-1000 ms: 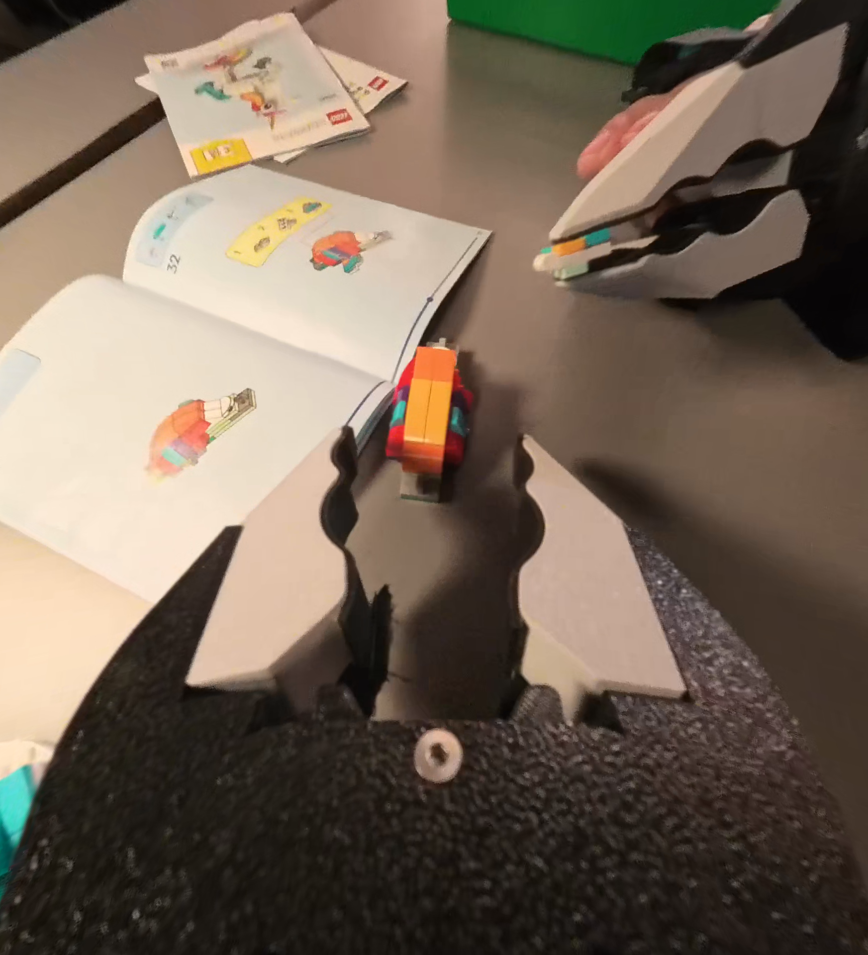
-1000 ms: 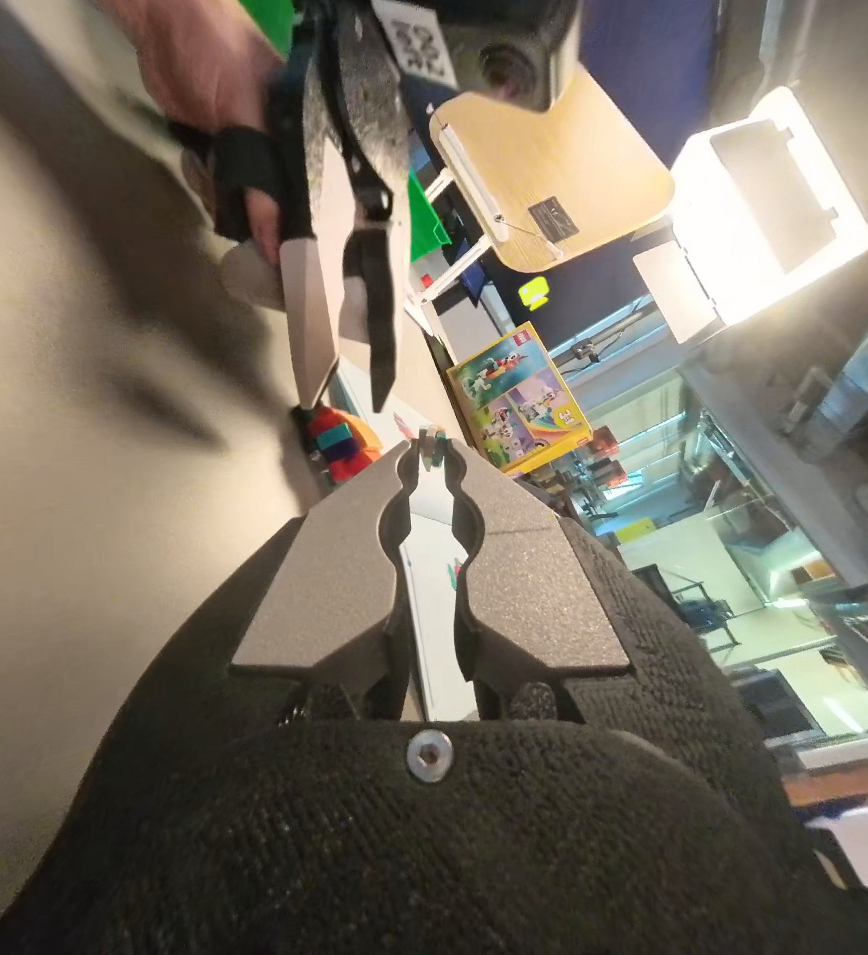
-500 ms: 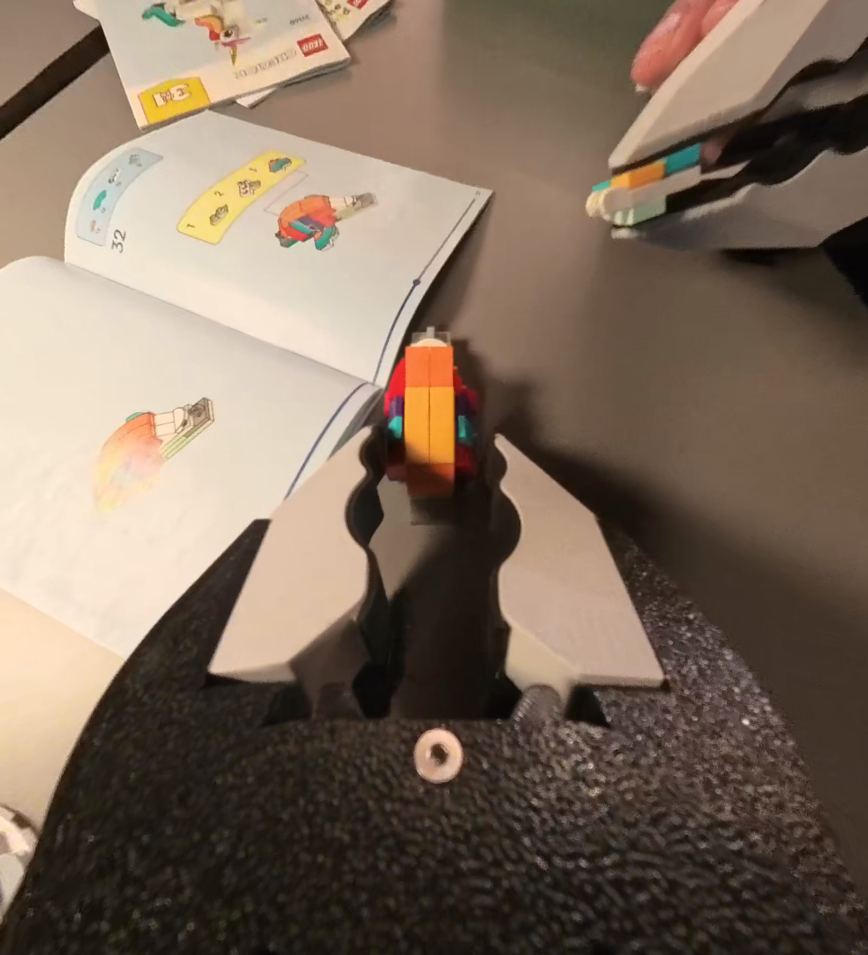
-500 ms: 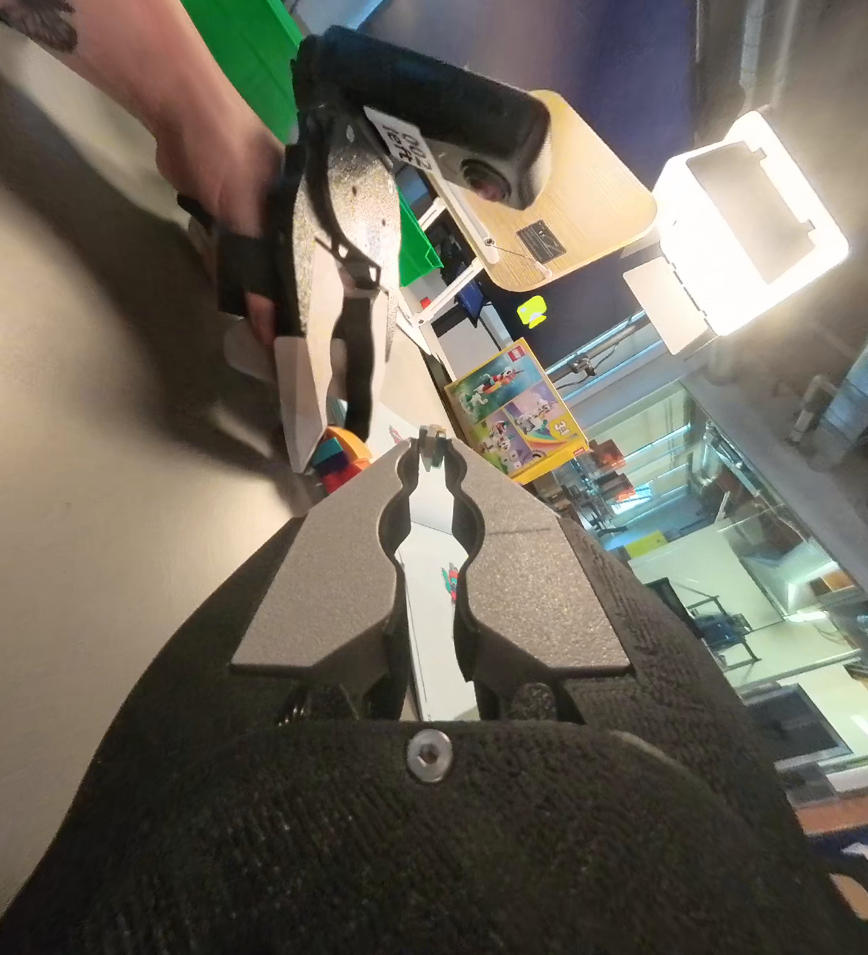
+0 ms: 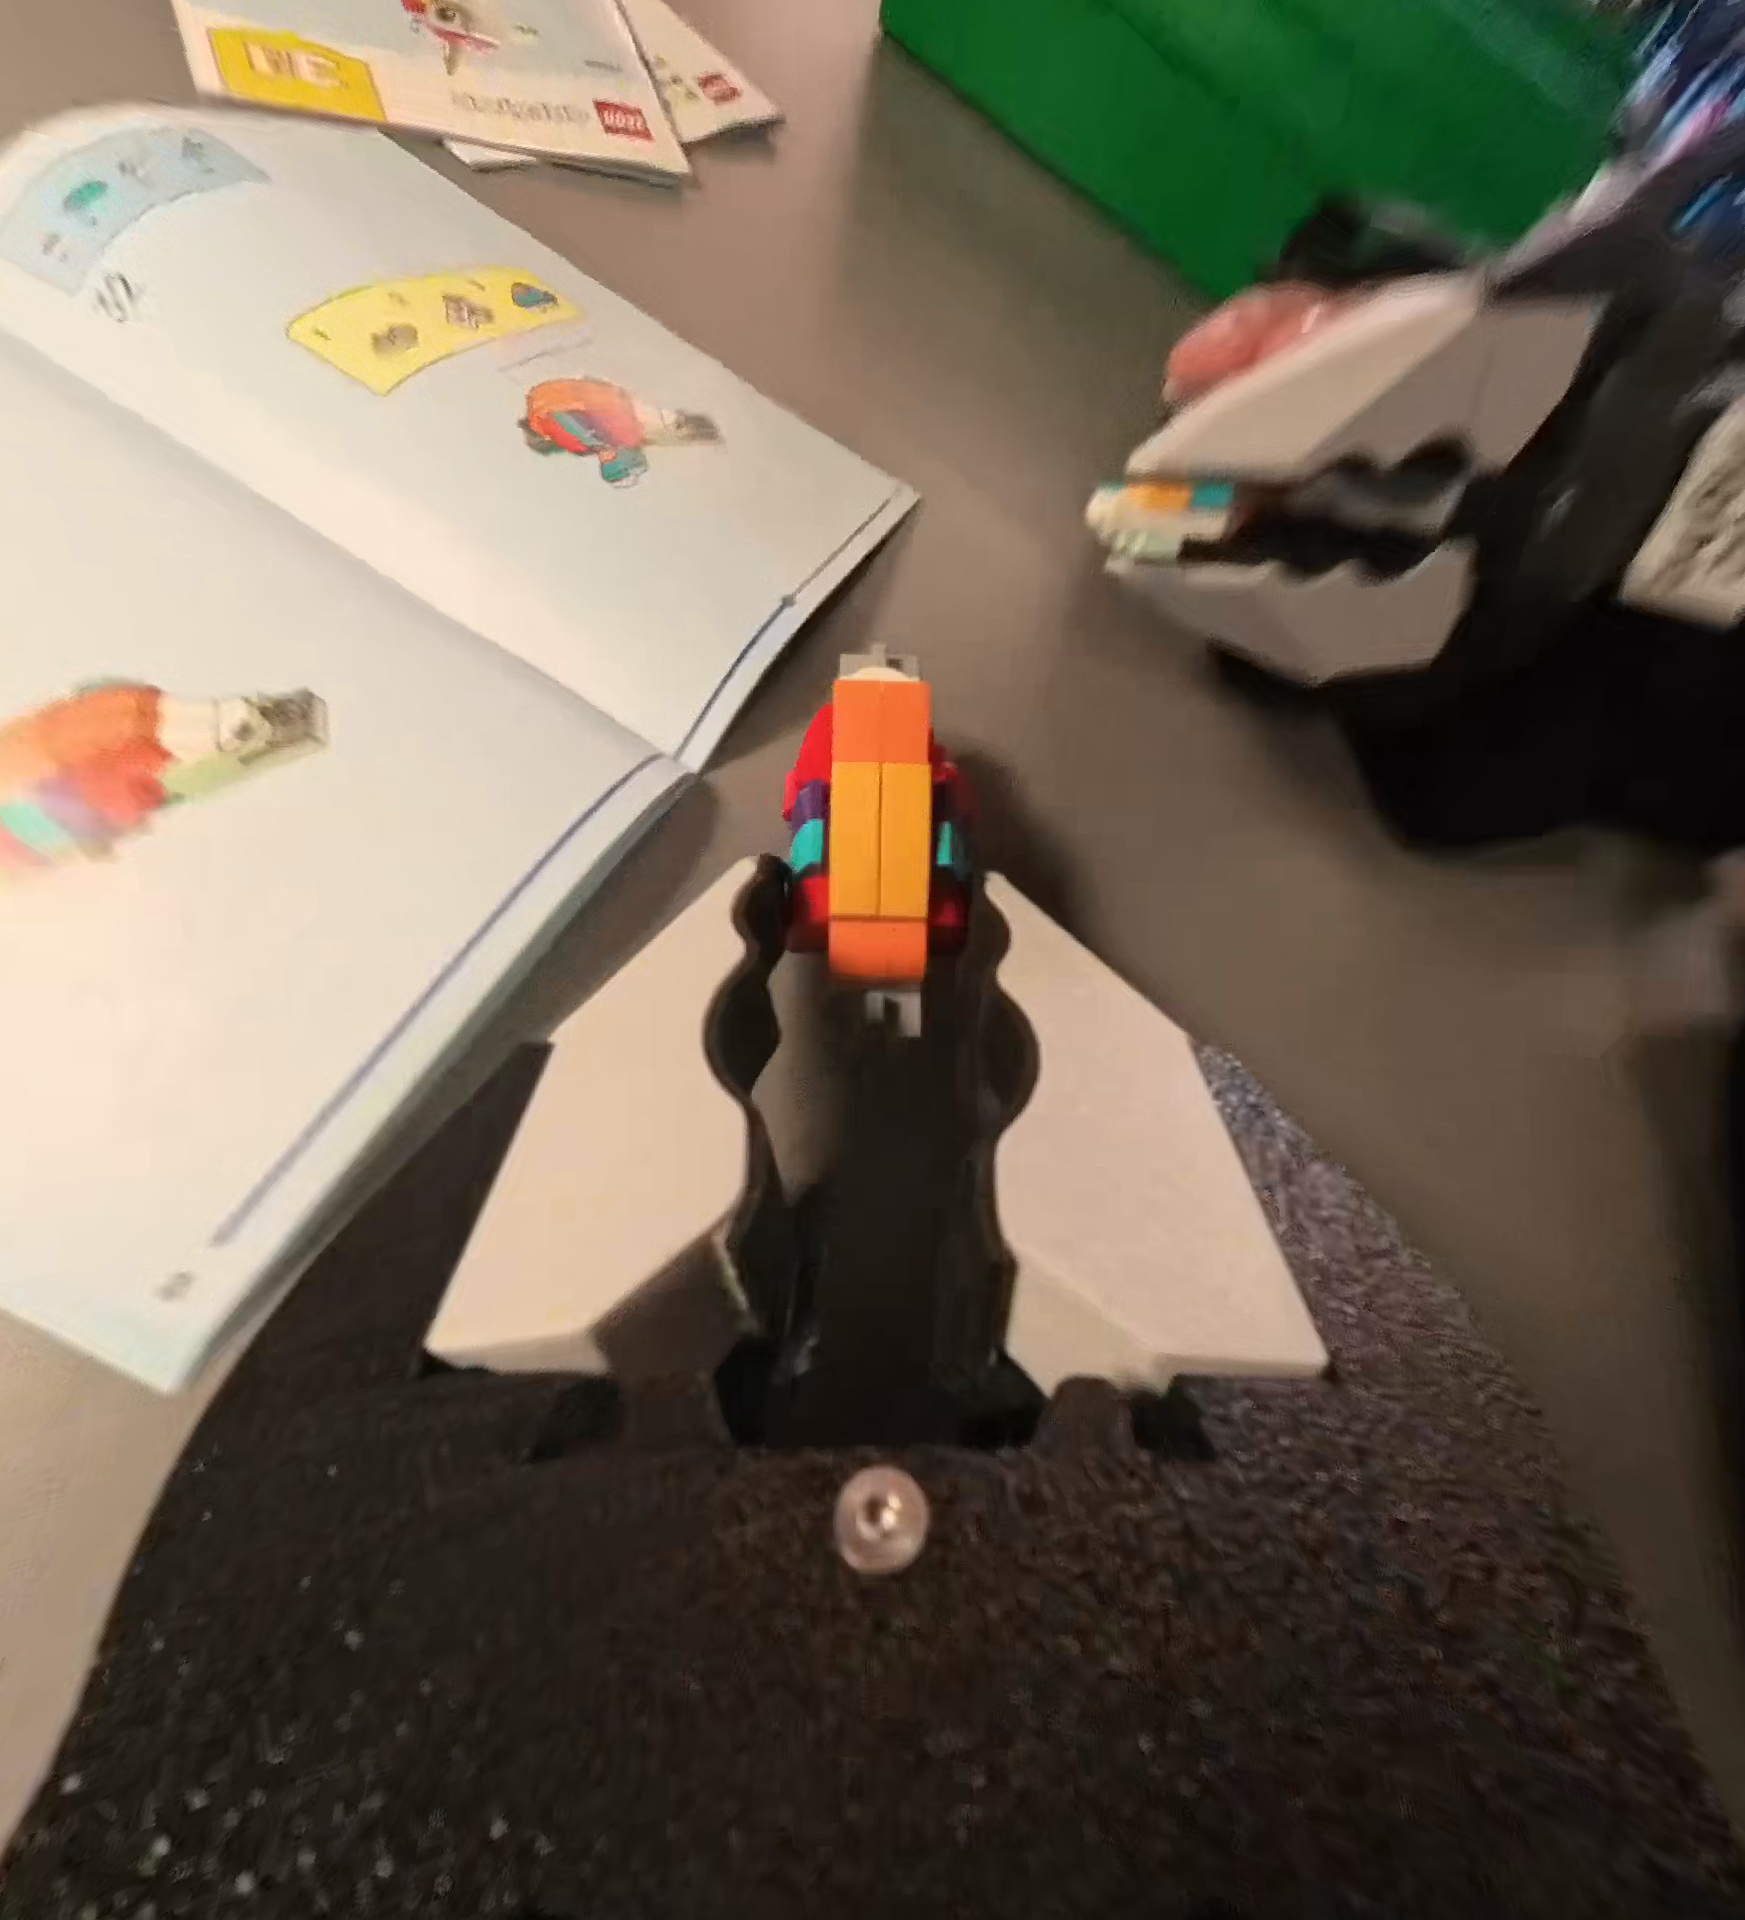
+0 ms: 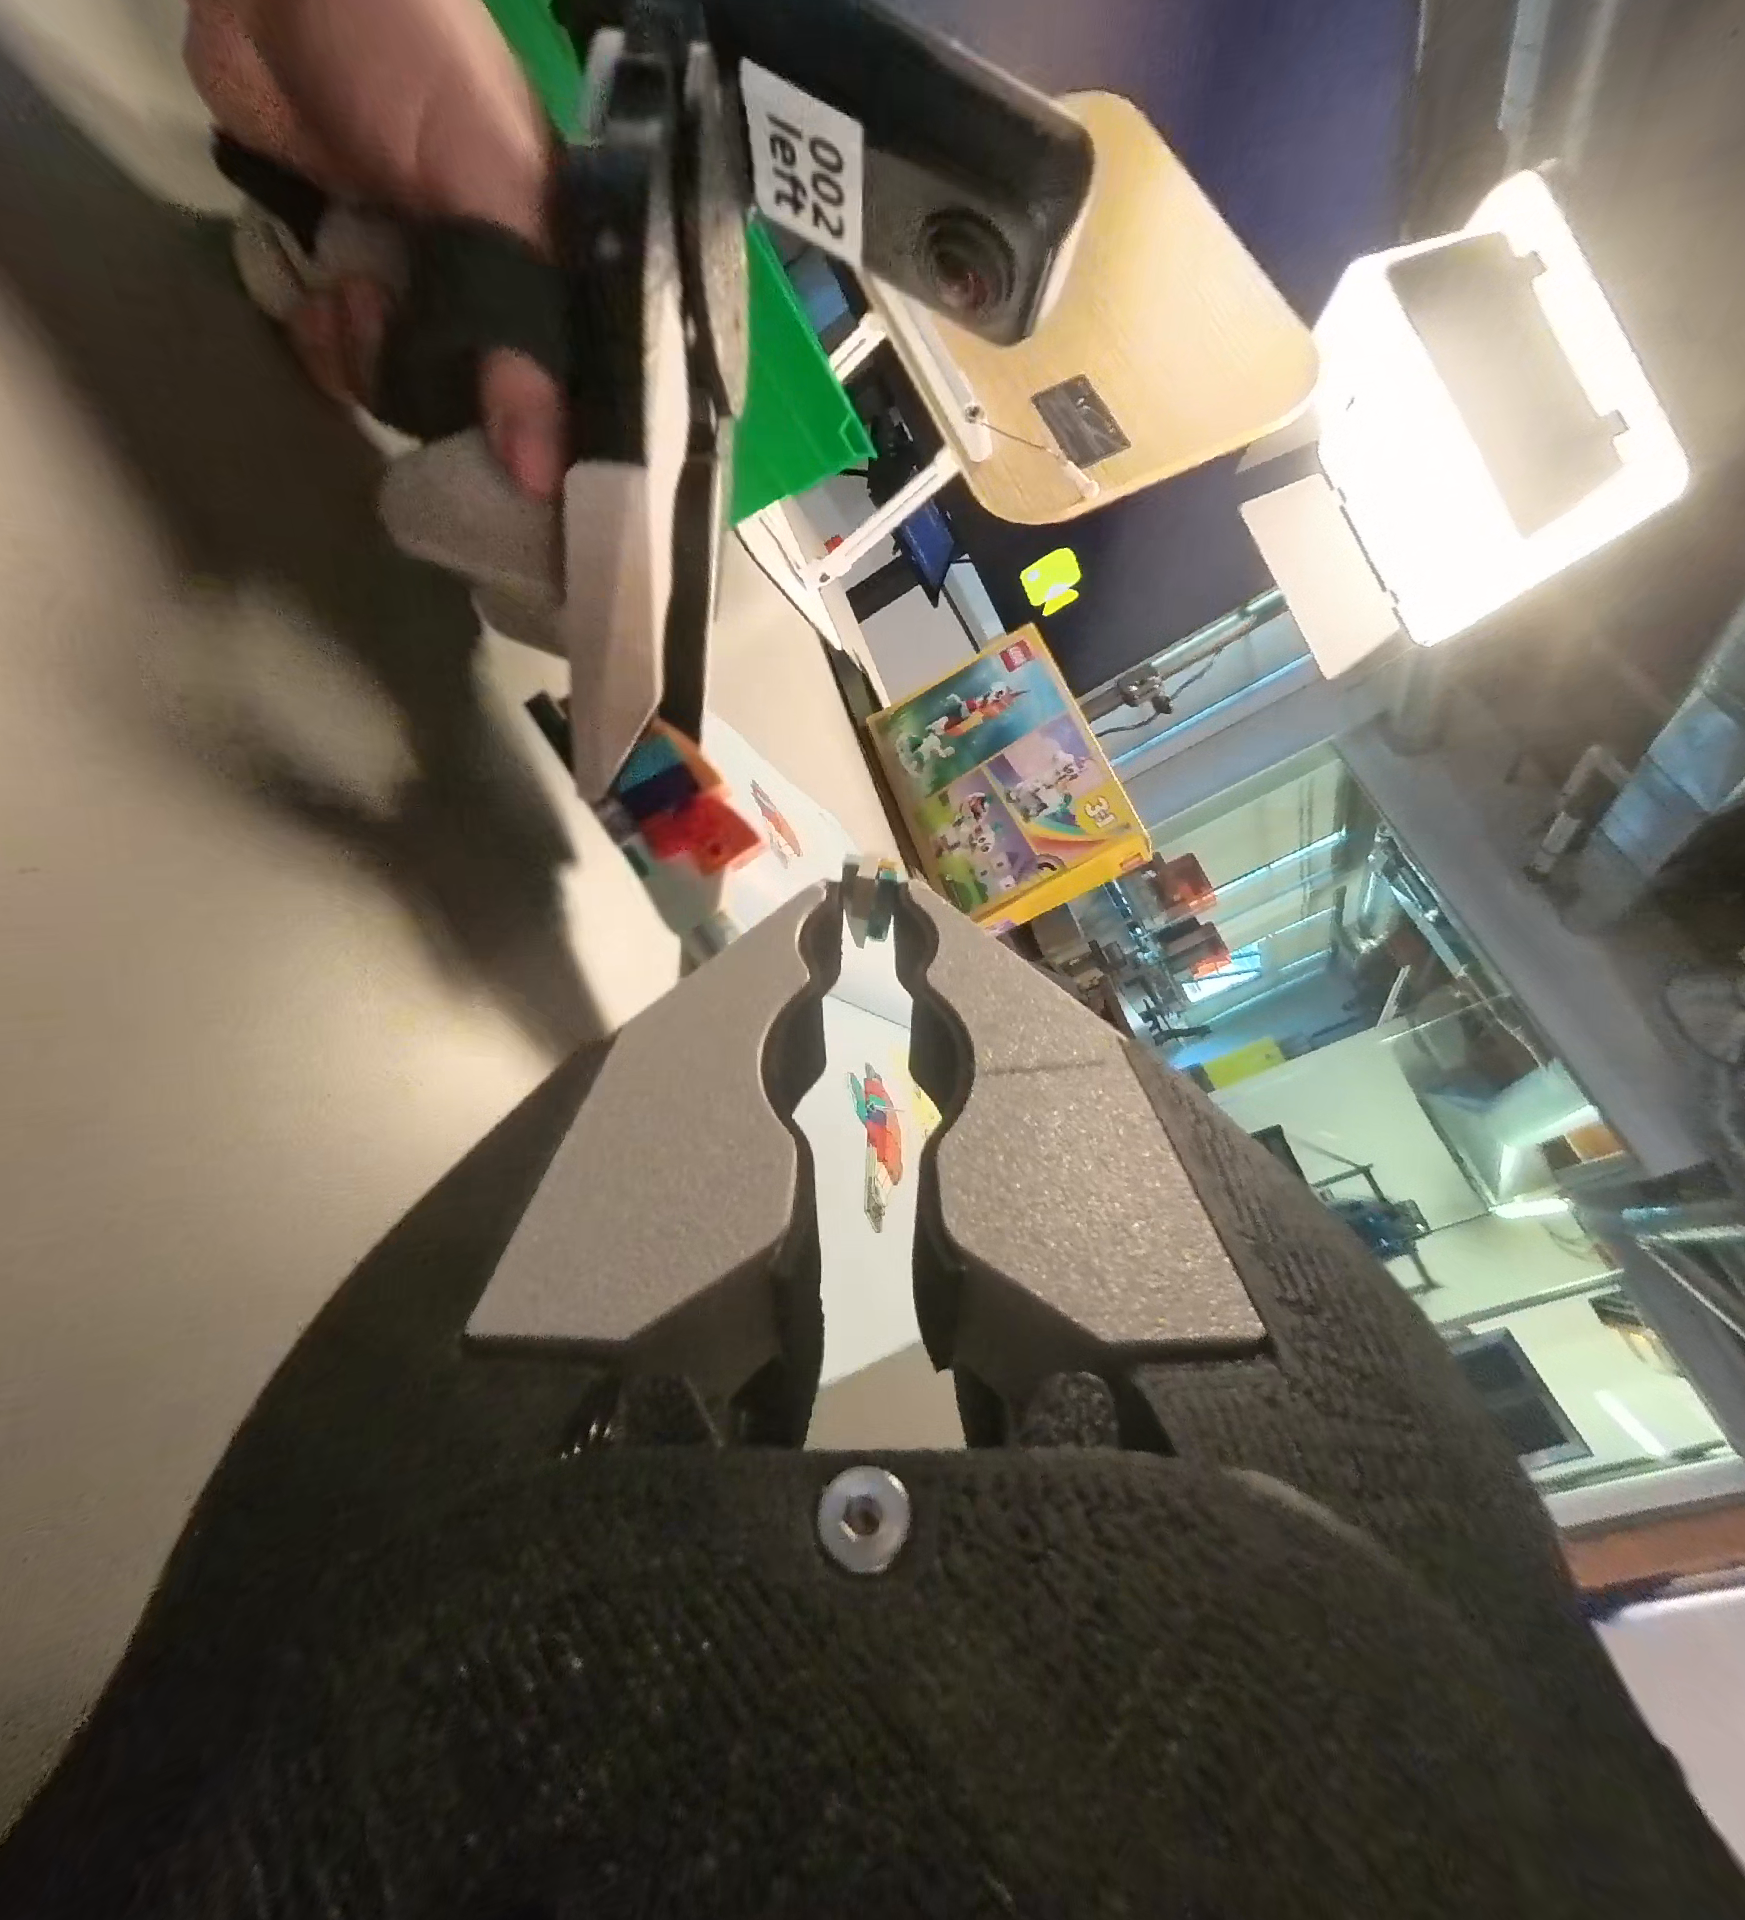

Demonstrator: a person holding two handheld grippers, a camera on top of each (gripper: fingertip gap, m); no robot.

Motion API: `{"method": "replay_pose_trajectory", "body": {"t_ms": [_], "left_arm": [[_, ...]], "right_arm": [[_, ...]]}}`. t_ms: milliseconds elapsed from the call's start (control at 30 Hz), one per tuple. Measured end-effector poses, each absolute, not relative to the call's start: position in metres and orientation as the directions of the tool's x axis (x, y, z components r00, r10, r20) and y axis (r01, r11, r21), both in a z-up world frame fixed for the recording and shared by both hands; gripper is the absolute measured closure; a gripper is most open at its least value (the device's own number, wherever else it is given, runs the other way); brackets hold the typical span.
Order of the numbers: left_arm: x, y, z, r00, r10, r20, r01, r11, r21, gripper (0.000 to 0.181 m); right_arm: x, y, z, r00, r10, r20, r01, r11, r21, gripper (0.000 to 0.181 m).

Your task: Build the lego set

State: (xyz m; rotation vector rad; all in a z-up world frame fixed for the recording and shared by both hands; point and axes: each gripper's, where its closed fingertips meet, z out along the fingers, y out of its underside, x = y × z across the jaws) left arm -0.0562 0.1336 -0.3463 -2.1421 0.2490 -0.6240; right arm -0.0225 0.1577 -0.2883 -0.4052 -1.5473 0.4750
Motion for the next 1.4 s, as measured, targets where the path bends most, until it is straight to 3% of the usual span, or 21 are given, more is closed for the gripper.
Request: {"method": "replay_pose_trajectory", "body": {"t_ms": [100, 167, 267, 433, 600, 767, 867, 1000, 1200, 1233, 1333, 1400], "left_arm": [[-0.045, 0.126, -0.338, 0.707, -0.349, 0.616, 0.266, -0.676, -0.688, 0.148], [-0.049, 0.128, -0.338, 0.660, -0.293, 0.692, 0.353, -0.693, -0.629, 0.148], [-0.052, 0.129, -0.338, 0.627, -0.264, 0.733, 0.393, -0.706, -0.589, 0.147], [-0.052, 0.128, -0.338, 0.611, -0.258, 0.749, 0.404, -0.712, -0.575, 0.148], [-0.053, 0.127, -0.332, 0.530, -0.257, 0.808, 0.461, -0.713, -0.529, 0.148], [-0.054, 0.126, -0.329, 0.479, -0.256, 0.839, 0.486, -0.719, -0.497, 0.148], [-0.056, 0.125, -0.338, 0.619, -0.251, 0.744, 0.400, -0.714, -0.574, 0.147], [-0.077, 0.126, -0.350, 0.903, -0.238, 0.358, 0.115, -0.669, -0.735, 0.148], [-0.073, 0.121, -0.363, 0.962, -0.262, 0.077, -0.121, -0.661, -0.741, 0.147], [-0.070, 0.121, -0.363, 0.963, -0.260, 0.066, -0.124, -0.651, -0.749, 0.144], [-0.063, 0.114, -0.363, 0.962, -0.260, 0.083, -0.117, -0.667, -0.736, 0.108], [-0.069, 0.107, -0.363, 0.967, -0.251, 0.034, -0.146, -0.662, -0.735, 0.102]], "right_arm": [[-0.025, 0.155, -0.294, -0.061, 0.502, 0.863, -0.017, 0.864, -0.504, 0.173], [-0.027, 0.149, -0.299, -0.107, 0.482, 0.870, -0.017, 0.874, -0.486, 0.173], [-0.028, 0.141, -0.302, -0.151, 0.434, 0.888, -0.007, 0.898, -0.440, 0.173], [-0.032, 0.131, -0.303, -0.175, 0.268, 0.947, 0.006, 0.963, -0.271, 0.173], [-0.034, 0.122, -0.306, -0.202, 0.267, 0.942, 0.015, 0.963, -0.269, 0.174], [-0.038, 0.124, -0.311, -0.182, 0.179, 0.967, 0.037, 0.984, -0.175, 0.174], [-0.035, 0.135, -0.314, -0.160, 0.171, 0.972, 0.066, 0.985, -0.162, 0.173], [-0.024, 0.150, -0.314, -0.120, 0.206, 0.971, 0.093, 0.976, -0.196, 0.173], [-0.025, 0.155, -0.312, -0.092, 0.261, 0.961, 0.089, 0.963, -0.253, 0.173], [-0.025, 0.154, -0.313, -0.097, 0.262, 0.960, 0.086, 0.963, -0.254, 0.173], [-0.025, 0.153, -0.315, -0.108, 0.272, 0.956, 0.077, 0.961, -0.265, 0.173], [-0.024, 0.151, -0.315, -0.112, 0.291, 0.950, 0.068, 0.956, -0.285, 0.173]]}}
